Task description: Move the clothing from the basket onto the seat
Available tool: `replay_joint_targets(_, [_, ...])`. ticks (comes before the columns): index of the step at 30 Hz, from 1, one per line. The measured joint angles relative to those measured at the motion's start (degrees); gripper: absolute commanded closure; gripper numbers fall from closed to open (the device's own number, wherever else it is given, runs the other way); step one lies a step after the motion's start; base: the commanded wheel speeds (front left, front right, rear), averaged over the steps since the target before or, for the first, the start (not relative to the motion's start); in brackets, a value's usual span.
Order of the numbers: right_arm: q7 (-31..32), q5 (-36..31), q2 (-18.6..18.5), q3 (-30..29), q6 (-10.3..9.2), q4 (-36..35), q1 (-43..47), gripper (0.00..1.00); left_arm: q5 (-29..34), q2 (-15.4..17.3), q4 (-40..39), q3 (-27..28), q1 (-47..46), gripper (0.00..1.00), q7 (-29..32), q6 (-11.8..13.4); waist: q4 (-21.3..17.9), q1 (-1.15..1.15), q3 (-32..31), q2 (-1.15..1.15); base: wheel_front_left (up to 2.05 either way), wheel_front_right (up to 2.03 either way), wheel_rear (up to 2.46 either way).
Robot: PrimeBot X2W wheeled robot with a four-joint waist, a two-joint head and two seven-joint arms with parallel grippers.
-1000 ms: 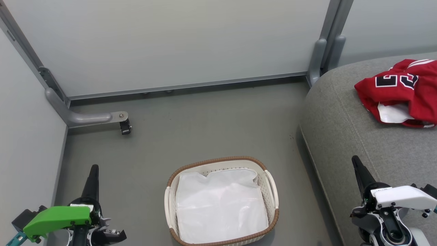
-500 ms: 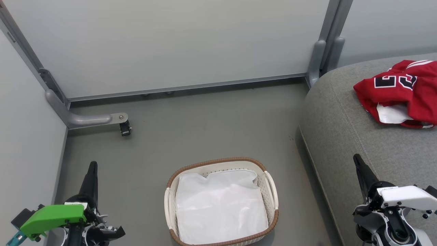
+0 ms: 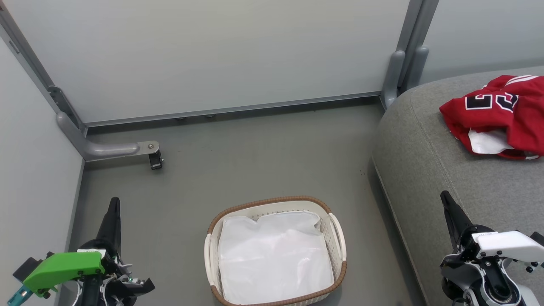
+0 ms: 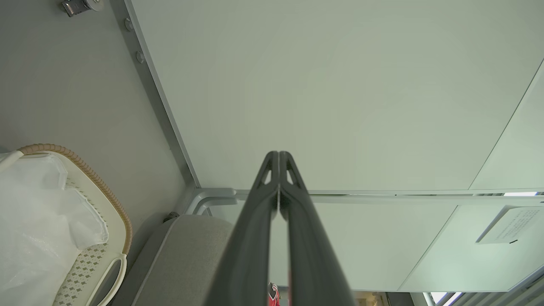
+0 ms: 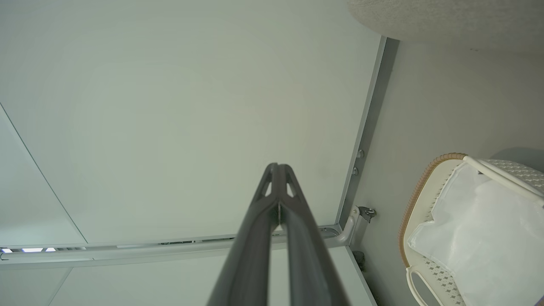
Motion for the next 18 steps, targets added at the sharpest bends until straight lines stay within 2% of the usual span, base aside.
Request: replay_joint_targets(18, [0.0,0.0,0.0,0.0,0.00,0.0,0.0,1.00,0.0,0.0,0.0,0.1,0.0,1.00,0.0,0.0,0.0,0.00,0.0,0.00,0.00,0.00,0.00])
